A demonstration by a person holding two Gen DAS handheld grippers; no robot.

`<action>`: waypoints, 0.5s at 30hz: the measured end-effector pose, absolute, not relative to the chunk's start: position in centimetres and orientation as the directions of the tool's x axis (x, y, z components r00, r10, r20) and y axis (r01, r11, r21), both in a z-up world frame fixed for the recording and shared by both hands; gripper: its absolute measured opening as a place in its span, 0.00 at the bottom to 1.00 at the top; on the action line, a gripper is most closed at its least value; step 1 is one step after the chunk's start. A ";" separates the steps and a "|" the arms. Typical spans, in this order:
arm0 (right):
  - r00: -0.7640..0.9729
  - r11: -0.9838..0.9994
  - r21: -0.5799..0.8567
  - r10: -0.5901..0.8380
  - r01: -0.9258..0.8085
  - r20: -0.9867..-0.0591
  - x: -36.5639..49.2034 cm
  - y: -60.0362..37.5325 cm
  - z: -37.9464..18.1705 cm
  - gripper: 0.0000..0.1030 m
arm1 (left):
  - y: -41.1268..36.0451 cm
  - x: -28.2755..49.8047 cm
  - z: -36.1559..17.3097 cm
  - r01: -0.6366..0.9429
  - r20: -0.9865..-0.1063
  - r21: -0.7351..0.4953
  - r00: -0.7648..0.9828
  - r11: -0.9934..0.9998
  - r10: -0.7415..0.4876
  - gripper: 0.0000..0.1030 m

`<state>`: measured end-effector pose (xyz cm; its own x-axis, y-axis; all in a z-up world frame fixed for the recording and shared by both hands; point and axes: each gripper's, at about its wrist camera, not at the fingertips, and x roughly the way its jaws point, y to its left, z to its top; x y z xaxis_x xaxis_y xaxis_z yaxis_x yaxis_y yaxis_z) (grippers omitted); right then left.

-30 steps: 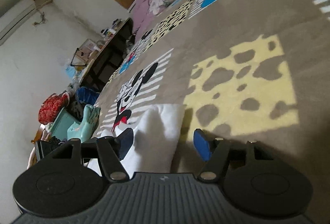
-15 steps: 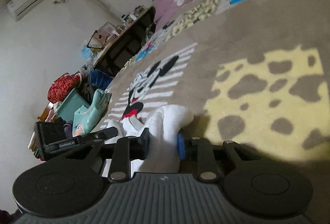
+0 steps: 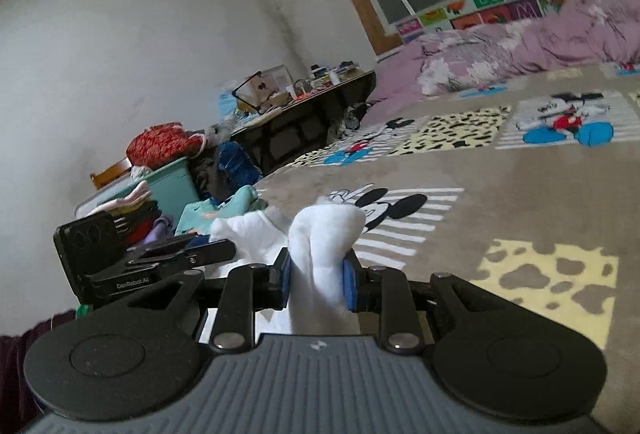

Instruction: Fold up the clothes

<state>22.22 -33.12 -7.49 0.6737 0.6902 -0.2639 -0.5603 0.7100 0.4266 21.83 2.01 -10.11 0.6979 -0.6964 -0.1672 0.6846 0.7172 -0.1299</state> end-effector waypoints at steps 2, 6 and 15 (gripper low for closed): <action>0.676 0.713 0.427 0.687 -0.556 -0.265 21.1 -33.2 -7.0 0.26 | 2.2 20.8 -9.7 0.697 -0.169 -0.114 0.689 0.708 -0.705 0.21; 0.675 0.718 0.421 0.684 -0.555 -0.276 18.5 -33.0 -6.3 0.26 | 2.5 18.1 -9.0 0.719 -0.174 -0.098 0.668 0.688 -0.723 0.21; 0.658 0.757 0.343 0.653 -0.556 -0.375 12.7 -31.5 -5.6 0.27 | 1.2 11.1 -8.9 0.748 -0.256 0.040 0.648 0.662 -0.717 0.22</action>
